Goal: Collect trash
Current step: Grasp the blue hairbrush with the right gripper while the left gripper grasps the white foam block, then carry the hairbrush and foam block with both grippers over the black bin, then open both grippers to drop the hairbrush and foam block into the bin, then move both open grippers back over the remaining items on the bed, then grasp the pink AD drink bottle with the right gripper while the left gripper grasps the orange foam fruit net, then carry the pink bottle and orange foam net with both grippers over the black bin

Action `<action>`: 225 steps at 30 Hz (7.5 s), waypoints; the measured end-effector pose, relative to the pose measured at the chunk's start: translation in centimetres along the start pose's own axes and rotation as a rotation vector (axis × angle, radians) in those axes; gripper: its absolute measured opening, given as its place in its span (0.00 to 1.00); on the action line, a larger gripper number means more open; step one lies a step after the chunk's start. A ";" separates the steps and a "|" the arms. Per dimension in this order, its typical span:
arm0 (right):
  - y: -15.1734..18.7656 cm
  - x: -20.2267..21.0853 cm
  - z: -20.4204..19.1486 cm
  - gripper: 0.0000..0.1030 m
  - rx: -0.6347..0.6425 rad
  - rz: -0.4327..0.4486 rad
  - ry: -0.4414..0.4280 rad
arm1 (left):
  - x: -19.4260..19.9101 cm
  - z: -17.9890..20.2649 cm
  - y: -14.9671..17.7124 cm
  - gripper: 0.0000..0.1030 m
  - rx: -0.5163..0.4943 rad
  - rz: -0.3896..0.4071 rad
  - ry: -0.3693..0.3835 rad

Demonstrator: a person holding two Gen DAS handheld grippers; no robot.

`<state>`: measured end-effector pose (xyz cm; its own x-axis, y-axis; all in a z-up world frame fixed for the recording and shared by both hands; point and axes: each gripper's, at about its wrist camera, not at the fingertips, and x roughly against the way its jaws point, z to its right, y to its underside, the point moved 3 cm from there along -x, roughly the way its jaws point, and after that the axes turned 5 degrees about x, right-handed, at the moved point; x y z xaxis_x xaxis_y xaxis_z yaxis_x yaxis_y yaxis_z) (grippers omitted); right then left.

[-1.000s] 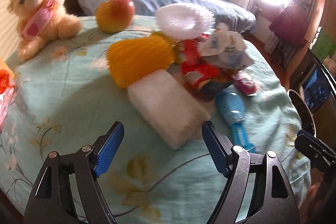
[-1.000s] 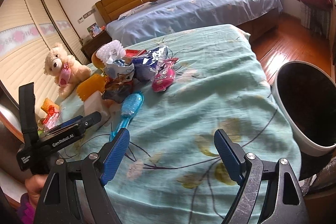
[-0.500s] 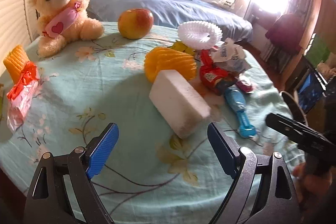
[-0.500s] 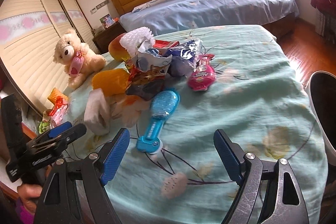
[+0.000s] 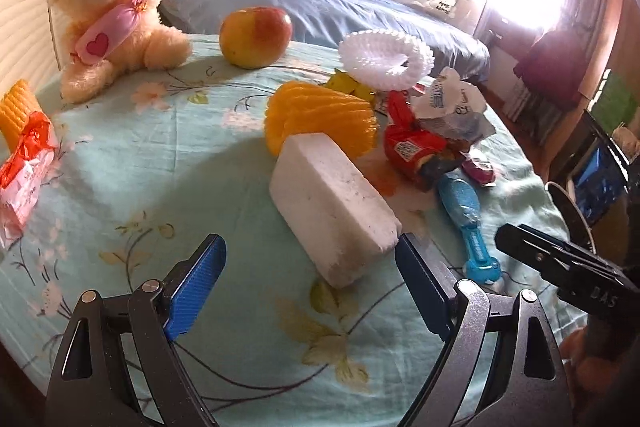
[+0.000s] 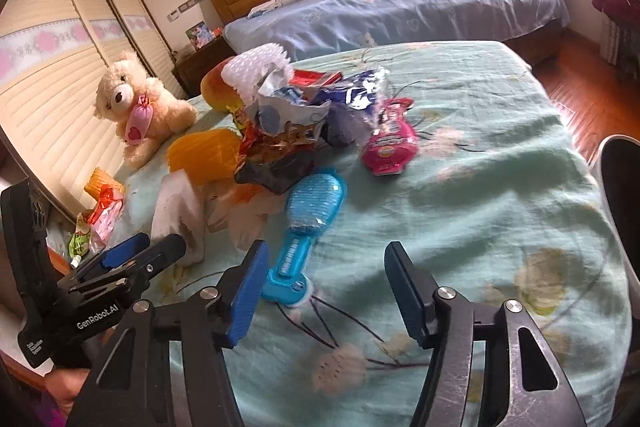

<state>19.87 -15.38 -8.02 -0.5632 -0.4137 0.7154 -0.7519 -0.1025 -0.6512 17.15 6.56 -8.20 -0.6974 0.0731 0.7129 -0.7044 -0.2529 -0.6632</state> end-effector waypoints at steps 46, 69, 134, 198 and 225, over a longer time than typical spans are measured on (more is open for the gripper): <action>2.6 6.1 8.0 0.36 -0.087 0.075 0.106 | 1.4 13.0 2.4 0.25 -0.238 -0.008 0.309; 4.7 12.0 18.5 0.36 -0.243 0.147 0.253 | 0.6 25.3 3.8 0.25 -0.423 -0.082 0.462; 3.3 11.8 25.1 0.75 -0.351 0.151 0.249 | -3.3 27.3 3.6 0.62 -0.386 -0.174 0.442; -4.7 -5.5 3.5 0.44 0.128 -0.045 0.225 | -4.6 0.0 -5.3 0.16 -0.049 -0.024 0.121; -0.2 2.9 6.7 0.43 -0.005 0.048 0.127 | 1.8 4.9 1.1 0.11 -0.107 -0.025 0.245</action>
<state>20.68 -22.57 -7.51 -0.6369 -0.3005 0.7100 -0.7248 -0.0807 -0.6843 15.75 1.69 -6.51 -0.6819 0.3121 0.6615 -0.7224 -0.1454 -0.6760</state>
